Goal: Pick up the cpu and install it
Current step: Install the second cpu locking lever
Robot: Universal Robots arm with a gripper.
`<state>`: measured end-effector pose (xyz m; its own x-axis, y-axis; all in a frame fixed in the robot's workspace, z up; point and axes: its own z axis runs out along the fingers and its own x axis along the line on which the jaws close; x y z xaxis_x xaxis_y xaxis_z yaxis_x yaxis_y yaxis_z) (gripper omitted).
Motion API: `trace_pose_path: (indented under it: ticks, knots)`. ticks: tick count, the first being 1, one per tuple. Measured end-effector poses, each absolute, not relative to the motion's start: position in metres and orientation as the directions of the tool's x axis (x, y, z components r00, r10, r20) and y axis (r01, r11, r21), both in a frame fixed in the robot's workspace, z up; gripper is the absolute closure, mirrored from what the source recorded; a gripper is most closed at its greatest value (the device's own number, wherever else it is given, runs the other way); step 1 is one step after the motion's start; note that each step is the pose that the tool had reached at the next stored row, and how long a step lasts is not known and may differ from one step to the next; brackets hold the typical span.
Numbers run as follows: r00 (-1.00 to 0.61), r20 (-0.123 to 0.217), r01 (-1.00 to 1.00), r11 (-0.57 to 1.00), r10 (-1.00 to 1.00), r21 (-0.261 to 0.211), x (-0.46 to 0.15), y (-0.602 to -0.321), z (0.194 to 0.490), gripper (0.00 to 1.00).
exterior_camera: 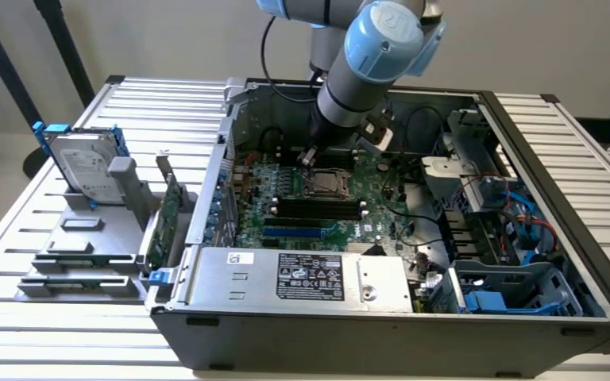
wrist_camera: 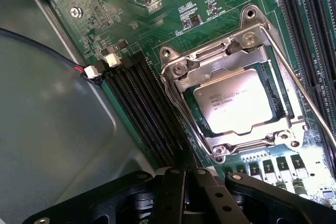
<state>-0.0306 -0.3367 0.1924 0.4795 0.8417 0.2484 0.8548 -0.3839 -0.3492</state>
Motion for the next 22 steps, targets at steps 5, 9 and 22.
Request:
trace_pose_path:
  ticks: [5,9,22]
  knots:
    - [0.479,0.249,0.855,-0.384,0.841,-0.349,-0.031,-0.337,0.192,0.89]
    - [0.479,0.249,0.855,-0.384,0.841,-0.350,-0.031,-0.339,0.193,0.89]
    - [0.482,0.244,0.851,-0.384,0.841,-0.358,-0.030,-0.368,0.217,0.89]
